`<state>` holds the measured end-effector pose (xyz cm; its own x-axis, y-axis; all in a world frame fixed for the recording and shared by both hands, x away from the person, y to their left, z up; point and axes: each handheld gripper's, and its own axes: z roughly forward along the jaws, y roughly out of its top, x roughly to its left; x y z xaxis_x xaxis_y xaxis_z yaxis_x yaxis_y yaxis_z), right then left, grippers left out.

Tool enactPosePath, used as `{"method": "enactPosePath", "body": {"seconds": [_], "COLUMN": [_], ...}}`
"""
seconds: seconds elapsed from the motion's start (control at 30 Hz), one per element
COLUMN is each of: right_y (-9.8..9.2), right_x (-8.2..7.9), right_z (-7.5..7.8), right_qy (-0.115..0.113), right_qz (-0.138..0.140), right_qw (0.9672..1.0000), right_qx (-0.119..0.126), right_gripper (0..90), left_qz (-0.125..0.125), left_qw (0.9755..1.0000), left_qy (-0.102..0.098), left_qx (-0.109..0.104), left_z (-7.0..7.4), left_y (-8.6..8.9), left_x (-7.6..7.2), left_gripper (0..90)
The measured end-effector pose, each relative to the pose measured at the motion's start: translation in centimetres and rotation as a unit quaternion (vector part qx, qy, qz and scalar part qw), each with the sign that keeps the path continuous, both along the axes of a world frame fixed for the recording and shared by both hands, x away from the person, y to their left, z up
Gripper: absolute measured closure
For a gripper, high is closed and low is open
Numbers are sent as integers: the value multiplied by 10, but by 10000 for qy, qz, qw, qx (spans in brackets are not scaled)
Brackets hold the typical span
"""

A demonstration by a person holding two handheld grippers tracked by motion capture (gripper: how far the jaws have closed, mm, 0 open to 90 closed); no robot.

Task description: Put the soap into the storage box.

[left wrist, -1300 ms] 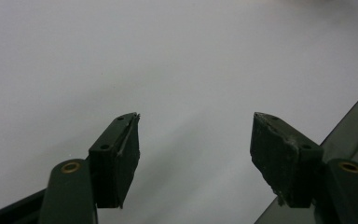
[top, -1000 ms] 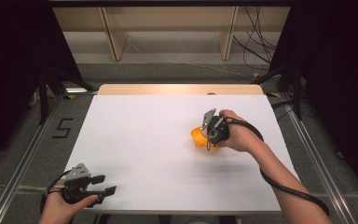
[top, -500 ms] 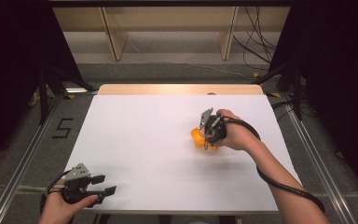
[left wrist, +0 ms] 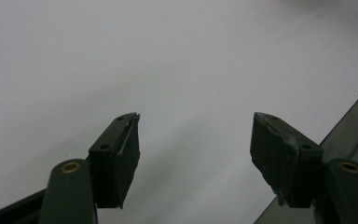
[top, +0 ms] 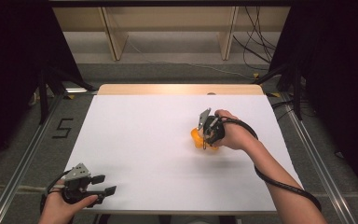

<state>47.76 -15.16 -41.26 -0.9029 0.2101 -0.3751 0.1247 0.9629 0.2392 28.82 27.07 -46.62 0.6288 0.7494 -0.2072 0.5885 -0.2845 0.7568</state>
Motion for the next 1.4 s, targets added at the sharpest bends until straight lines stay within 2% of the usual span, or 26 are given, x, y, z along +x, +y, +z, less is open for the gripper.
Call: {"method": "enactPosePath", "body": {"seconds": [0.1, 0.13, 0.2, 0.3, 0.33, 0.37, 0.4, 0.43, 0.57, 0.63, 0.7, 0.73, 0.83, 0.97, 1.0, 1.03, 1.13, 1.27, 1.3, 1.33, 1.37, 1.4], "right_y": [0, 0, 0, 0, 0, 0, 0, 0, 2, 1, 0, -1, -3, -7, -10, -10, -19, -30, -30, -36, -39, -42], "right_x": [0, 3, 2, 2, 1, 1, 3, 3, 0, 2, 1, 1, -1, -4, -7, -7, -18, -28, -28, -35, -38, -42], "right_z": [-1, -1, -2, -2, -2, -2, 1, 1, 5, 6, 6, 8, 11, 16, 19, 19, 24, 27, 27, 27, 26, 25], "right_qy": [31, 3, 31, 83, 128, 128, 142, 142, 114, 84, 114, -6, -50, -73, -169, -169, -270, -486, -486, -487, -491, -368], "right_qz": [-85, 97, -54, -77, -123, -123, -9, -9, -176, 24, -34, 61, -85, -110, -50, -50, -385, -443, -443, -678, -637, -706], "right_qw": [10000, 9999, 10000, 9999, 9998, 9998, 9997, 9997, 9996, 9997, 9996, 9996, 9994, 9991, 9986, 9986, 9964, 9943, 9943, 9917, 9911, 9902], "right_qx": [19, 41, 44, 14, 20, 20, 214, 214, 165, 242, 251, 268, 320, 399, 496, 496, 703, 843, 843, 981, 1065, 1151], "right_gripper": [333, 333, 333, 334, 449, 449, 432, 432, 435, 435, 438, 460, 493, 533, 567, 567, 644, 699, 699, 715, 711, 704], "left_qz": [1, -6, -3, -2, -3, -3, -4, -4, -6, -1, -4, -12, -9, 24, 8, 8, 1, 12, 12, -7, -11, -1], "left_qw": [10000, 10000, 10000, 10000, 10000, 10000, 10000, 10000, 10000, 10000, 10000, 10000, 10000, 10000, 10000, 10000, 10000, 10000, 10000, 10000, 10000, 10000], "left_qy": [-2, -5, -1, 3, 4, 4, 9, 9, -8, 1, 0, 3, -1, -15, -8, -8, -15, -15, -15, -1, 9, -12], "left_qx": [-4, 25, 10, 3, 2, 2, 6, 6, 5, 1, 1, 5, 6, -12, -2, -2, 1, 10, 10, 21, 27, 13], "left_z": [0, 0, 0, 0, 0, 0, 0, 0, 0, 0, 0, 0, 0, 0, 0, 0, 0, 0, 0, 1, 1, 1], "left_y": [0, 0, 0, 0, 0, 0, 0, 0, 0, 0, 0, 0, 0, 0, 0, 0, 0, 0, 0, 0, 0, 0], "left_x": [0, 0, 0, 0, 0, 0, 0, 0, 0, 0, 0, 0, 0, 0, 0, 0, 0, 0, 0, 0, 0, 0], "left_gripper": [326, 326, 326, 326, 326, 326, 326, 326, 326, 326, 326, 326, 326, 326, 326, 326, 326, 326, 326, 326, 326, 326]}}
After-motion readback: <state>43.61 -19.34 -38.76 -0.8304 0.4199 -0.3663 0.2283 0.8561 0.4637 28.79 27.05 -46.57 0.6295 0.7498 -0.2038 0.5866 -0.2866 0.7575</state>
